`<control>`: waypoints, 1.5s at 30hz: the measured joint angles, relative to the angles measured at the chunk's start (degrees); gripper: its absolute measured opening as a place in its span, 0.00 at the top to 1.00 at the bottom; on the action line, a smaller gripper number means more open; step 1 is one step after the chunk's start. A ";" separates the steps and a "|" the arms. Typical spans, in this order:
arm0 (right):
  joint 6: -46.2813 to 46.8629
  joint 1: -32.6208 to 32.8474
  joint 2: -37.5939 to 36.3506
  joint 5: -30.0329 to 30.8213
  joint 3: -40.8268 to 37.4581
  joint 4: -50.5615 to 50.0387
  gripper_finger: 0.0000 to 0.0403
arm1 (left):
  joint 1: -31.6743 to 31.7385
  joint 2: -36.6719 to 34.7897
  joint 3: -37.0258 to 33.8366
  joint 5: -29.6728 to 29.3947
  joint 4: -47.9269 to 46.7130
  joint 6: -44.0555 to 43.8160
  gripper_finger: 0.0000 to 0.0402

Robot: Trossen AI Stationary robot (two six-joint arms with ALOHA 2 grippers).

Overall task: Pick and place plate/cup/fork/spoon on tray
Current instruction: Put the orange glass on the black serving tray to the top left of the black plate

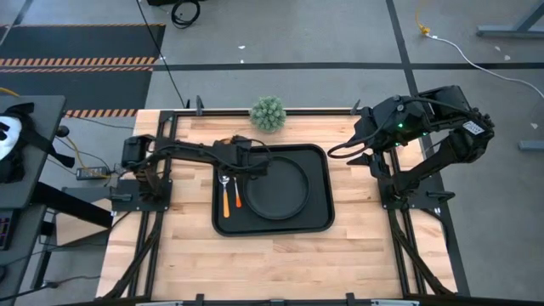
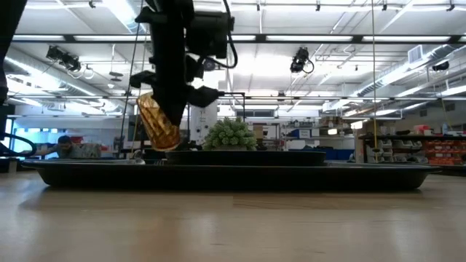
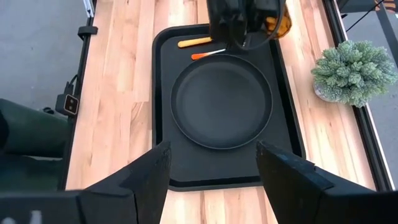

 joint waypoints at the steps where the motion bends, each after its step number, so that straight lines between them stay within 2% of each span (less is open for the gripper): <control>1: 0.01 0.00 0.00 0.00 0.00 0.00 0.40 | -0.04 0.72 0.00 0.44 0.19 0.00 0.97; 6: 0.68 0.00 -0.01 -0.87 0.00 0.00 0.40 | -0.16 2.79 0.00 5.28 1.73 -0.09 0.97; 15: 1.07 0.00 0.01 -1.36 0.00 0.00 0.41 | -0.83 2.88 0.00 11.04 1.42 -5.62 0.97; 26: -0.08 0.00 0.01 -1.44 0.00 0.00 0.41 | -0.08 1.03 0.04 13.71 -0.06 -5.32 0.97; 40: 0.58 0.00 0.01 -1.48 0.00 0.00 0.41 | 11.42 1.07 0.35 32.88 2.34 11.82 0.97; 45: 1.38 0.00 0.01 -1.46 0.00 0.00 0.41 | 13.13 1.19 0.67 36.09 1.75 13.62 0.95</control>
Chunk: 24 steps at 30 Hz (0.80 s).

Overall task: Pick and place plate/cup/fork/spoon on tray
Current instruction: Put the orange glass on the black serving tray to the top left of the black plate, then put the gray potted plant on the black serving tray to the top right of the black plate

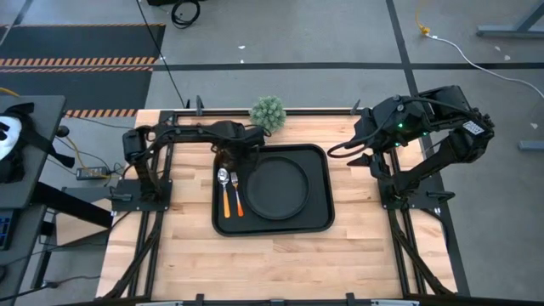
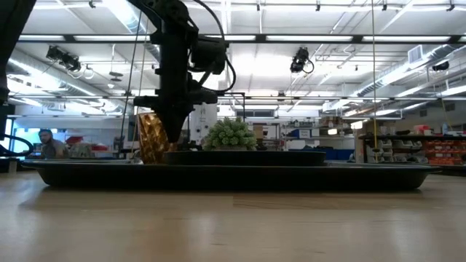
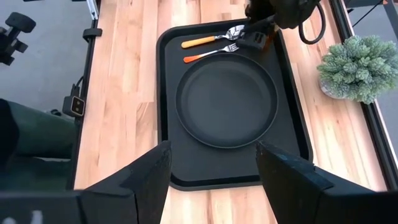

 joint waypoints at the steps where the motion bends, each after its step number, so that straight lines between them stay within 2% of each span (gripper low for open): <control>1: 0.24 0.00 0.00 0.00 0.00 0.00 0.41 | -0.01 0.04 0.21 0.16 -0.36 -0.01 0.94; 9: 0.57 0.00 0.00 0.82 0.00 0.00 0.41 | -0.30 0.43 0.60 0.54 -0.19 0.00 0.75; 14: -0.51 0.00 0.00 1.03 0.00 0.00 0.41 | -0.52 -0.25 0.60 -2.59 0.31 0.00 0.61; 19: -1.83 -0.11 0.04 1.41 0.00 0.01 0.41 | -0.54 -4.37 0.62 -6.33 0.53 0.04 0.51; 24: -3.29 -1.81 0.87 6.53 0.00 2.26 0.41 | -0.50 -11.96 0.68 -12.58 1.00 0.47 0.47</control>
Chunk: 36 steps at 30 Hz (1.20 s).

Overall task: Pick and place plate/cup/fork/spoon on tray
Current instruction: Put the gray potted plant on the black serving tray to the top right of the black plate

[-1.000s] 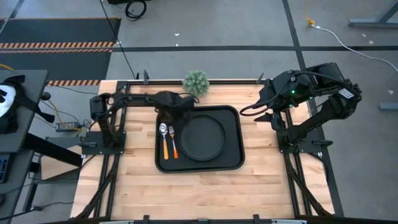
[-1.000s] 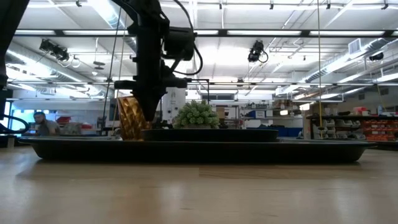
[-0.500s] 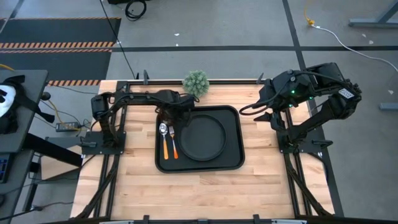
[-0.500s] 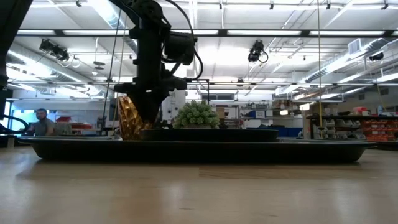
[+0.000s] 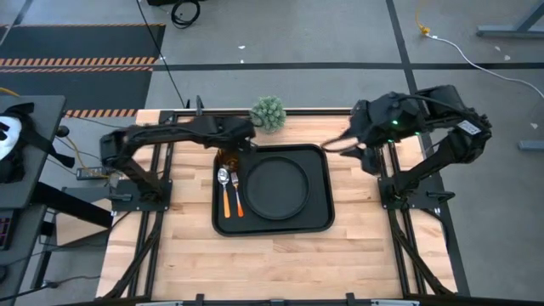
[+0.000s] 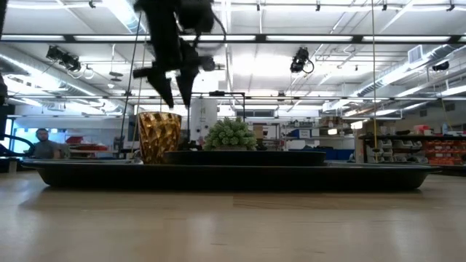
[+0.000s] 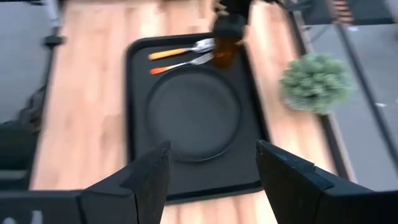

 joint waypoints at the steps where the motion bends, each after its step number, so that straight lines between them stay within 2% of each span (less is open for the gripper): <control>1: -0.40 -0.80 0.55 0.84 0.00 0.58 0.41 | -0.01 -1.59 0.00 -1.05 0.22 0.78 0.47; 7: -8.05 -5.43 6.21 1.55 0.00 3.16 0.37 | 2.22 -10.20 0.02 -5.91 0.43 6.95 0.49; 12: -13.70 -8.66 12.82 1.51 -0.02 7.44 0.27 | 6.08 -15.95 0.04 -6.18 0.02 12.89 0.51; 18: -17.85 -13.63 20.47 1.21 -0.02 18.40 0.18 | 10.29 -21.89 0.04 -6.15 -0.43 20.86 0.51; 23: -17.83 -18.37 25.74 0.95 -0.02 26.73 0.18 | 14.06 -26.05 0.05 -4.43 -0.35 27.08 0.51; 26: -17.23 -21.50 28.82 -1.46 -0.02 30.41 0.20 | 16.24 -27.73 0.04 -2.89 -0.34 31.32 0.51; 30: -14.33 -25.09 32.88 -4.82 -0.02 32.13 0.20 | 18.05 -28.80 0.04 -0.31 -0.53 35.67 0.51; 36: -13.74 -28.36 38.28 -5.11 -0.02 33.54 0.20 | 19.18 -28.92 0.04 0.99 -0.67 41.49 0.51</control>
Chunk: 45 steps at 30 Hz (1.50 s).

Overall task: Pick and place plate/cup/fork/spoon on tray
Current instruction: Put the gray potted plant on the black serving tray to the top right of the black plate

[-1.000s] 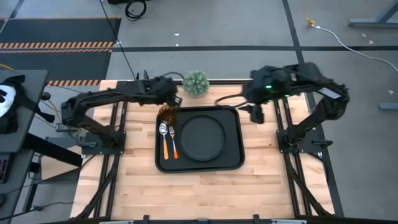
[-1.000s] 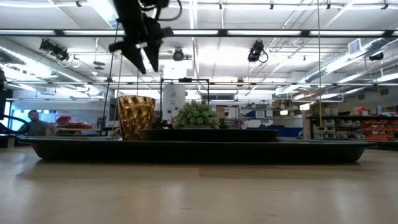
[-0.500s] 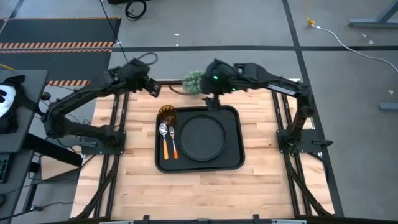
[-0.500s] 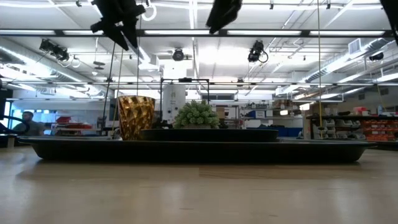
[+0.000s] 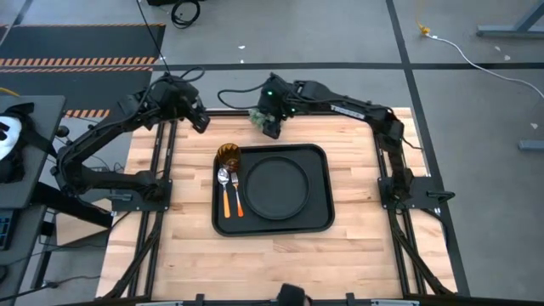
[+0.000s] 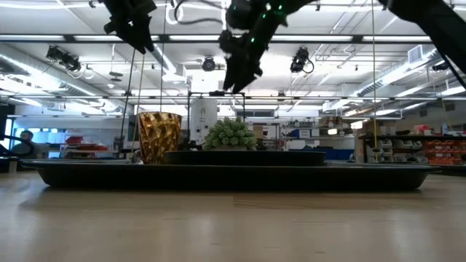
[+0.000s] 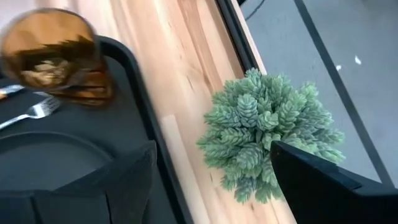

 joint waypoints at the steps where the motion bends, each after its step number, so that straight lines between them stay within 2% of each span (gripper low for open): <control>1: -0.02 -0.49 0.91 0.00 0.00 0.58 0.20 | 0.12 0.00 0.00 -0.01 0.00 0.50 0.51; 9: 3.00 -4.34 6.60 0.56 0.00 2.99 0.21 | 0.12 0.00 0.00 -0.07 0.48 1.68 0.51; 18: 7.61 -7.36 10.73 0.69 0.00 10.00 0.25 | 0.10 0.00 0.00 -0.91 0.91 -3.01 0.52; 32: 4.90 -8.01 11.61 0.05 -0.04 8.84 0.40 | 0.10 0.02 0.00 -1.34 7.87 -2.73 0.52; 41: 6.83 -8.83 11.61 -1.53 -0.04 6.79 0.42 | 0.10 0.02 0.00 -1.30 12.77 -2.99 0.52; 45: 13.00 -9.49 11.61 -1.53 -0.04 5.64 0.42 | 0.06 0.04 0.00 3.64 12.32 -3.36 0.52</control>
